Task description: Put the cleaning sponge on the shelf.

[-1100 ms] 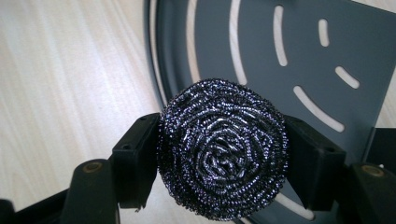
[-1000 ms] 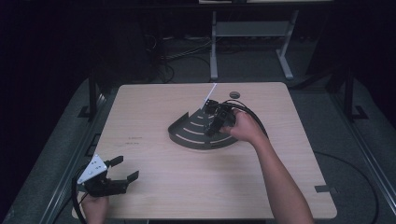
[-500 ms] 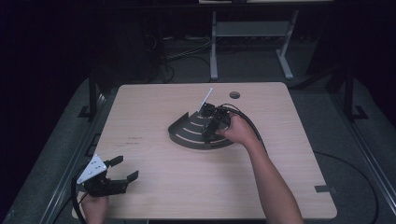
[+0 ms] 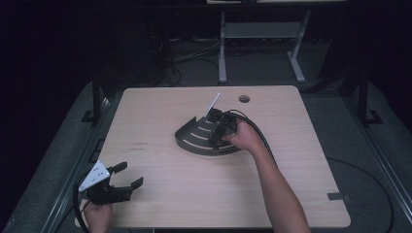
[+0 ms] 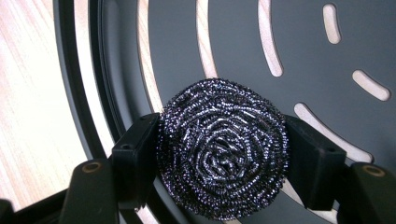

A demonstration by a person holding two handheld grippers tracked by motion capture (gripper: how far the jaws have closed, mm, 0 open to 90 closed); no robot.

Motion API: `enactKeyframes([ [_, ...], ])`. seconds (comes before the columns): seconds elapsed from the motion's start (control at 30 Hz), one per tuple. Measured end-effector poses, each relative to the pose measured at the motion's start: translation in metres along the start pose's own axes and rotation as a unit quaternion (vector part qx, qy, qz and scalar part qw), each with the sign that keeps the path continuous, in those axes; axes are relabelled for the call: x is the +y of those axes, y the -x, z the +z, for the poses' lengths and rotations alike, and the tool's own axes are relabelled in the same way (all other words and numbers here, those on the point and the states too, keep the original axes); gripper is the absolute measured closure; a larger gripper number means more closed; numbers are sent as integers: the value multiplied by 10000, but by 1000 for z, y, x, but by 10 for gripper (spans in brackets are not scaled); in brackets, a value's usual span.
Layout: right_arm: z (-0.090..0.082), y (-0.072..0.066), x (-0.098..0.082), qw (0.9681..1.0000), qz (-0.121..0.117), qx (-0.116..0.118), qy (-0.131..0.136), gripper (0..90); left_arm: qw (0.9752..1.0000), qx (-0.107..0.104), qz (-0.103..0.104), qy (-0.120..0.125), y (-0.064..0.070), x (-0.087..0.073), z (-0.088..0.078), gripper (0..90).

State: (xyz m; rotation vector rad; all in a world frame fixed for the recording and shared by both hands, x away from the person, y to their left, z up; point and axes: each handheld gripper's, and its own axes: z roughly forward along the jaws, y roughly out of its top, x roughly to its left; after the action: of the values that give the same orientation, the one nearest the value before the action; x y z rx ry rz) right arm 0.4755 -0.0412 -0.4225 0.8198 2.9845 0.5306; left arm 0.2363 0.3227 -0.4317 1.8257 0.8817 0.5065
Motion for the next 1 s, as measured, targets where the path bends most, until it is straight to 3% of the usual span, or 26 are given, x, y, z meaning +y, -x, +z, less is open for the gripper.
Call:
enactKeyframes([
  [0.33,7,4,-4,9999,132,-40,10,320,10000,0,2,-4,0,0,0,137],
  [1.0,10,5,-5,9998,175,-76,-70,304,10000,6,16,0,0,0,0,137],
])
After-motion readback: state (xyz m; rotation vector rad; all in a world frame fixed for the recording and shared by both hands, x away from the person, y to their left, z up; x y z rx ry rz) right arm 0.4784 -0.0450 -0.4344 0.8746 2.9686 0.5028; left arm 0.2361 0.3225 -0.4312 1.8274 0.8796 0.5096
